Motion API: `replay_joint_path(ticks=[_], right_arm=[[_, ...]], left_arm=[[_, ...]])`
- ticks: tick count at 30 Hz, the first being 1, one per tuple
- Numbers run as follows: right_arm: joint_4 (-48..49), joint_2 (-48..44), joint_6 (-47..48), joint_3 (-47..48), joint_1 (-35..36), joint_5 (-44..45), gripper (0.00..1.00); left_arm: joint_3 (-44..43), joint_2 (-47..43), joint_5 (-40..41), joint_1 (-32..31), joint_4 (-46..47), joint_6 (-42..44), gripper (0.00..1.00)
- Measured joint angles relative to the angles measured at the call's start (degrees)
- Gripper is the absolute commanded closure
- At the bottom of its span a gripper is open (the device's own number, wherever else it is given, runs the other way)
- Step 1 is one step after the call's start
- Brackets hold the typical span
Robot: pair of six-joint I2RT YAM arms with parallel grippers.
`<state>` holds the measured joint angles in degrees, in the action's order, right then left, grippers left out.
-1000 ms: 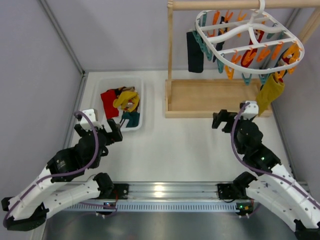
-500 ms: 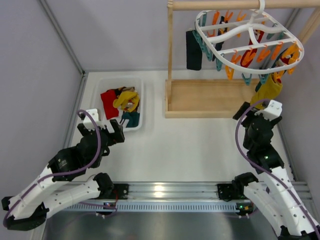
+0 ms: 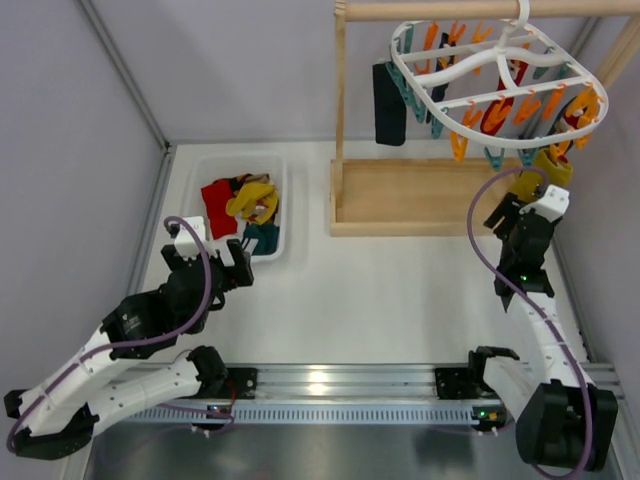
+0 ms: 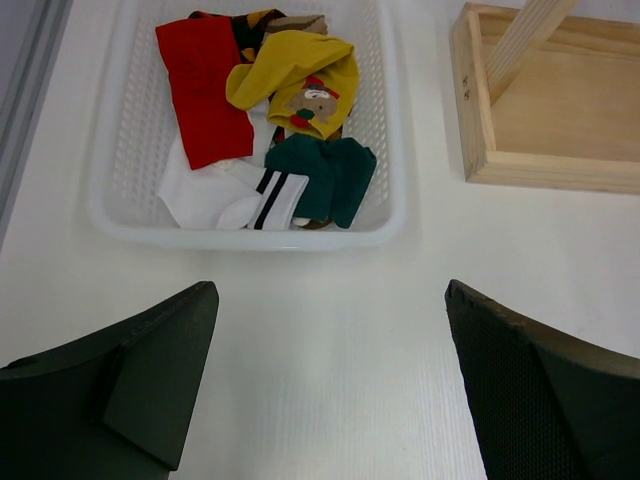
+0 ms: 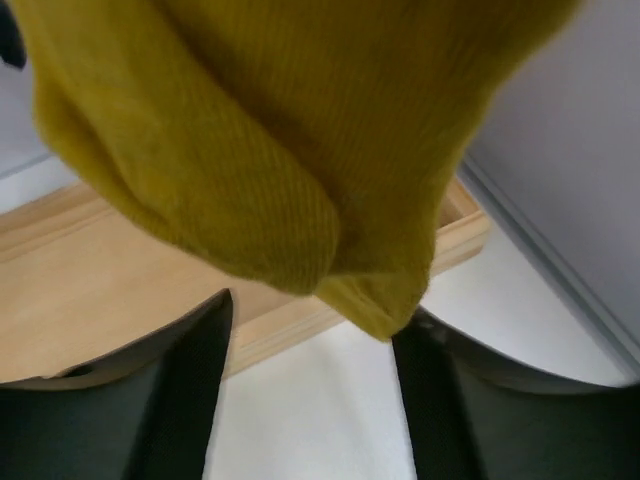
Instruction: Remove the socks clipped to the hanger
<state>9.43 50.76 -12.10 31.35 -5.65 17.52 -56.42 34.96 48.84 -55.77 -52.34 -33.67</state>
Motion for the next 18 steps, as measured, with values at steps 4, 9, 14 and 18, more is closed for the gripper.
replay_joint_path(ticks=[4,9,14,18], right_arm=[[4.8,2.4,0.2,-1.2,-1.3,-5.7,0.82],[9.2,1.8,0.0,-2.3,-1.3,-9.8,1.0],[11.2,-1.0,-1.5,-4.7,-0.9,-13.2,1.0],[12.2,-2.8,-1.7,-6.2,3.7,-13.1,1.0]], left_arm=[[0.0,0.4,0.0,0.0,0.0,0.4,0.01],[0.0,1.1,0.0,0.0,0.0,0.6,0.01],[0.0,1.8,0.0,0.0,0.0,0.6,0.01],[0.0,2.0,0.0,0.0,0.0,0.5,0.01]])
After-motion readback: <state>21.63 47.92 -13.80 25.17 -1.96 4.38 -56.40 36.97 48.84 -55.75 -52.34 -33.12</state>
